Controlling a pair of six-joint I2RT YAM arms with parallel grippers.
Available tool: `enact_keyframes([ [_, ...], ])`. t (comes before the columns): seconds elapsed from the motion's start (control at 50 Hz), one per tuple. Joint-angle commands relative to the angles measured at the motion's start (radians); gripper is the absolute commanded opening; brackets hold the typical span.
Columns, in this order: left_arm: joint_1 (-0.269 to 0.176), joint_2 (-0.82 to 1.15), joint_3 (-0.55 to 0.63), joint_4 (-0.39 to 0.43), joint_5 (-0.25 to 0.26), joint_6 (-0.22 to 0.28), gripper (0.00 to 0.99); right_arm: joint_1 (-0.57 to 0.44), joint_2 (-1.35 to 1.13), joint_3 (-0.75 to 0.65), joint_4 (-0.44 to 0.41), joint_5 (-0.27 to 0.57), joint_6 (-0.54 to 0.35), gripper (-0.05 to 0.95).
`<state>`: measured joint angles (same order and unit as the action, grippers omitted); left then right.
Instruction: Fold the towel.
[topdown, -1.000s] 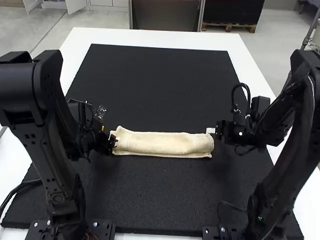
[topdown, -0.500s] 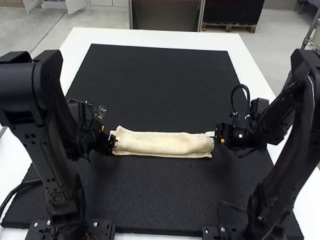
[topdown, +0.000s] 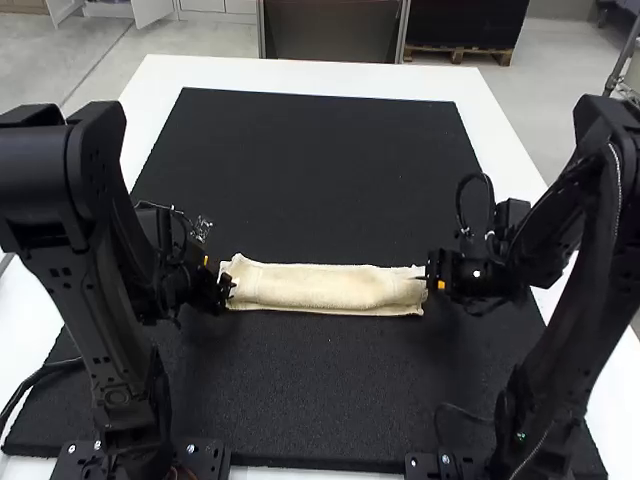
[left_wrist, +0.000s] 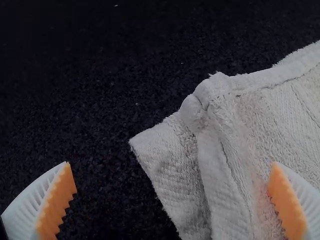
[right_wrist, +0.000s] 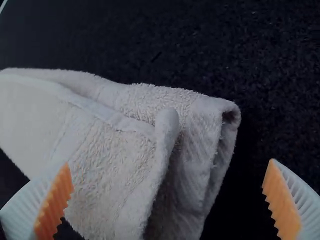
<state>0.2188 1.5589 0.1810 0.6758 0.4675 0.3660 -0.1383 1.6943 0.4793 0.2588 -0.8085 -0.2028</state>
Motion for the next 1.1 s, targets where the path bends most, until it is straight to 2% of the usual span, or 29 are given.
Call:
enact_keyframes([
  [0.0,0.01,0.003,-0.005,0.005,0.003,0.005,0.9,0.036,0.005,0.015,-0.012,-0.031,-0.006,0.87],
  [0.56,0.011,0.003,-0.005,0.005,0.005,0.005,0.902,0.089,0.007,0.015,-0.01,-0.017,0.008,0.87],
  [0.62,0.01,0.003,-0.006,0.007,0.007,0.005,0.902,0.089,0.011,0.015,-0.01,-0.012,0.008,0.81],
  [0.72,0.01,0.003,-0.006,0.007,0.007,0.005,0.9,0.086,0.027,0.015,-0.009,-0.008,0.006,0.78],
  [0.9,0.01,0.003,-0.006,0.01,0.007,0.005,0.9,0.085,0.061,0.013,0.0,-0.003,-0.007,0.52],
  [1.08,0.011,0.003,-0.006,0.01,0.007,0.005,0.9,0.077,0.085,0.015,0.003,-0.001,-0.038,0.13],
])
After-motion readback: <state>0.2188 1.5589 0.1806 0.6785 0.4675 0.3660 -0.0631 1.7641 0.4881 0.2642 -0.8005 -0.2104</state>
